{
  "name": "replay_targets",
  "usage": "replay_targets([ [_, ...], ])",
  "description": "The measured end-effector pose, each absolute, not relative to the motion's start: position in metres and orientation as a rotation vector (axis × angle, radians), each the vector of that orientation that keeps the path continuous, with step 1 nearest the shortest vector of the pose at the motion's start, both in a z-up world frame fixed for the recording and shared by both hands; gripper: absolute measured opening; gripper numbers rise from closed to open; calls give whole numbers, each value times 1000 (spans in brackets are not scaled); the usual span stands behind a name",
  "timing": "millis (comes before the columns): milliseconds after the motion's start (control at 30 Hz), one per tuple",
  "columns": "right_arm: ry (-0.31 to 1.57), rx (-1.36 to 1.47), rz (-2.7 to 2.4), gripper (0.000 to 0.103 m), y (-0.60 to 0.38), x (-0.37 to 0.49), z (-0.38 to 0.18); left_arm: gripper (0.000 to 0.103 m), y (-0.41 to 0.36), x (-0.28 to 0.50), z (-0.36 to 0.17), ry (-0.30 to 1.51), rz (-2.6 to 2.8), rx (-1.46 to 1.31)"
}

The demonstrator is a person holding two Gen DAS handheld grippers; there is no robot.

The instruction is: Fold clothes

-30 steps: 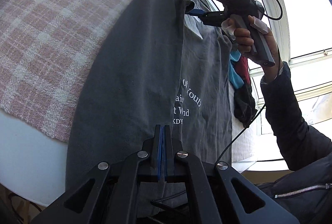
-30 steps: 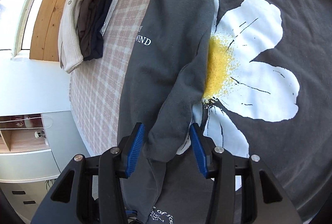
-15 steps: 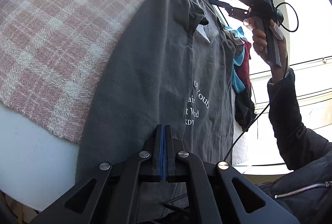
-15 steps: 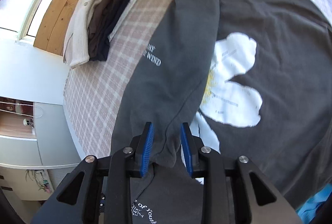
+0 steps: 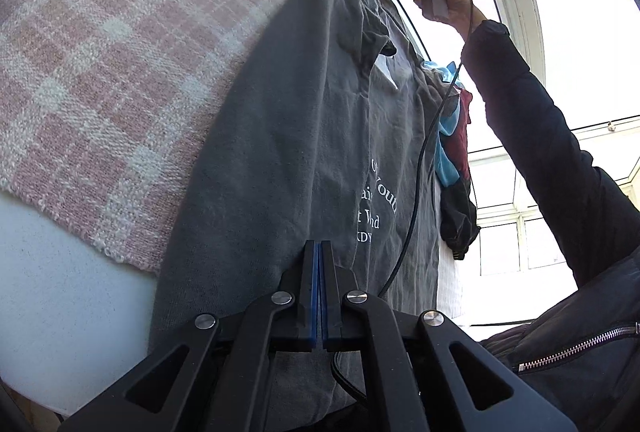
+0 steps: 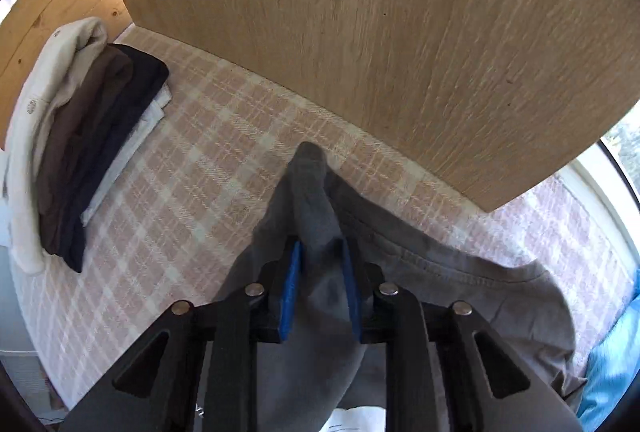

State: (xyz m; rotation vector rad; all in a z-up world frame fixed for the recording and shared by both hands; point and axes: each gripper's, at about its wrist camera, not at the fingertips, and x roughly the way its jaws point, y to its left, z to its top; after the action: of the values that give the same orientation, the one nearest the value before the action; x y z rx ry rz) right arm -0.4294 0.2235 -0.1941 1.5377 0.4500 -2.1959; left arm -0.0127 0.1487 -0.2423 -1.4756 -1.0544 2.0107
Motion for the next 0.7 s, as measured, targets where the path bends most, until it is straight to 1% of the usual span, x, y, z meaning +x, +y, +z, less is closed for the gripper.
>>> replay_targets([
  [33, 483, 1522, -2224, 18, 224, -430, -196, 2, 148, -12, -243, -1067, 2008, -1471],
  [100, 461, 1489, -2243, 18, 230, -428, -187, 2, 147, -11, -244, -1080, 2005, -1464],
  [200, 470, 1375, -2269, 19, 238, -407, -156, 2, 147, -11, -243, -1072, 2009, -1462],
  [233, 440, 1363, -2231, 21, 239, -397, -150, 2, 147, -10, -244, -1073, 2012, -1459],
  [267, 410, 1351, -2193, 27, 240, -387, -143, 2, 147, -9, -244, -1079, 2015, -1457],
  [300, 389, 1359, -2145, 30, 239, -378, -142, 2, 146, -7, -244, -1083, 2019, -1453],
  [400, 392, 1486, -1965, 30, 221, -358, -170, 2, 141, 2, -246, -1111, 2022, -1445],
  [467, 490, 1473, -2008, 30, 212, -353, -184, 2, 135, 12, -245, -1139, 2027, -1453],
  [500, 540, 1465, -2029, 30, 207, -351, -191, 0, 130, 18, -243, -1148, 2042, -1457],
  [567, 616, 1457, -2067, 30, 200, -346, -201, 1, 115, 35, -231, -1172, 2100, -1426],
  [600, 593, 1474, -2080, 30, 204, -343, -194, 3, 106, 45, -226, -1191, 2122, -1405],
  [633, 576, 1485, -2074, 31, 206, -336, -187, 12, 97, 55, -220, -1212, 2142, -1382],
  [667, 571, 1481, -2025, 32, 204, -322, -182, 17, 90, 65, -215, -1199, 2165, -1380],
  [700, 567, 1477, -1977, 32, 203, -307, -177, 26, 84, 75, -210, -1173, 2189, -1386],
])
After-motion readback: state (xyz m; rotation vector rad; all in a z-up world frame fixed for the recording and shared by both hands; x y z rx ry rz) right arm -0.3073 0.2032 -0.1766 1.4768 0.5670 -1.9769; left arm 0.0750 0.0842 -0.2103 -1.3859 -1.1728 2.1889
